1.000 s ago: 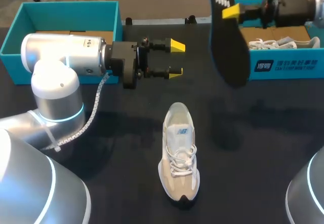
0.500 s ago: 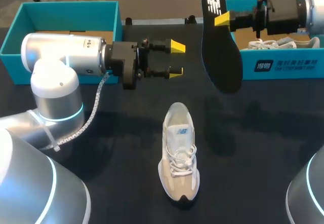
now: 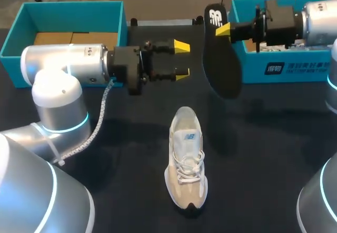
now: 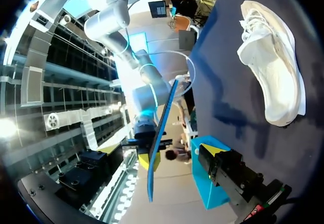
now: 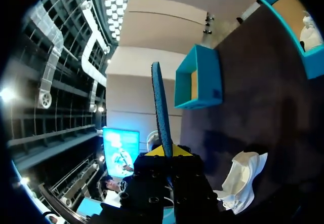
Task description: Take the shoe out of the shoebox, open the shoe tongue, remove and reinsert the insole, then place the shoe into the shoebox
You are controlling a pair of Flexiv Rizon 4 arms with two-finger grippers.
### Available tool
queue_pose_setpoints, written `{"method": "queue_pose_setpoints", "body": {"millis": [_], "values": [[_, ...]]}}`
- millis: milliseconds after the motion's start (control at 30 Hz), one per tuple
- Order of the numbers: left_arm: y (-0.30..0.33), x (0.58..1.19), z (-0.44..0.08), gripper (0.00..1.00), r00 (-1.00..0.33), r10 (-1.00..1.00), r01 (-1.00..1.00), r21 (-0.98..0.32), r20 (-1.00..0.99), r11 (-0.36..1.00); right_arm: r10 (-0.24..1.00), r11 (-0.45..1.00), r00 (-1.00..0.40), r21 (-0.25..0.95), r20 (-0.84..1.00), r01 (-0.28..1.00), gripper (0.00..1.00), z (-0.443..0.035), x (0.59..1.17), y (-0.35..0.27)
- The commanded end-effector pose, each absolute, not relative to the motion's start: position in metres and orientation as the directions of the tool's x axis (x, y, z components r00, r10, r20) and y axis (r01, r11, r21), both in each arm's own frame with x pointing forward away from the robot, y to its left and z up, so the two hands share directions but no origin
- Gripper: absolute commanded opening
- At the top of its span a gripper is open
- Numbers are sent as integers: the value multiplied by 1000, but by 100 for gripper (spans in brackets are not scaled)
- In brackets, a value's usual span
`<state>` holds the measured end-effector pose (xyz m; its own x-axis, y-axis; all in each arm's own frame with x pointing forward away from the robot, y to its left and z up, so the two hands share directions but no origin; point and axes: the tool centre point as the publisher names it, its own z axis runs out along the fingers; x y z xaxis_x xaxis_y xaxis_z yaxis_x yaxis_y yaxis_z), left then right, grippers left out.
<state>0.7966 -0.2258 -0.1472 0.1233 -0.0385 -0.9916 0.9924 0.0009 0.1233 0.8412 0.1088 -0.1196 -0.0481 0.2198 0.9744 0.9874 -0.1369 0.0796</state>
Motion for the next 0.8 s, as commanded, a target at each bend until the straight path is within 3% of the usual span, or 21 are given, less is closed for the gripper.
{"method": "queue_pose_setpoints", "body": {"millis": [33, 633, 800], "values": [[-241, 803, -150, 100, 132, -43, 991, 131, -990, 17, 212, -143, -32, 63, 977, 988, 0, -126, 845, 114], [-271, 820, -155, 100, 131, -24, 991, 130, -991, 36, 197, -166, 33, 0, 980, 986, 0, -136, 845, 118], [-275, 821, -154, 87, 137, -23, 990, 137, -990, 39, 197, -166, 33, 0, 980, 986, 0, -136, 845, 118]]}}
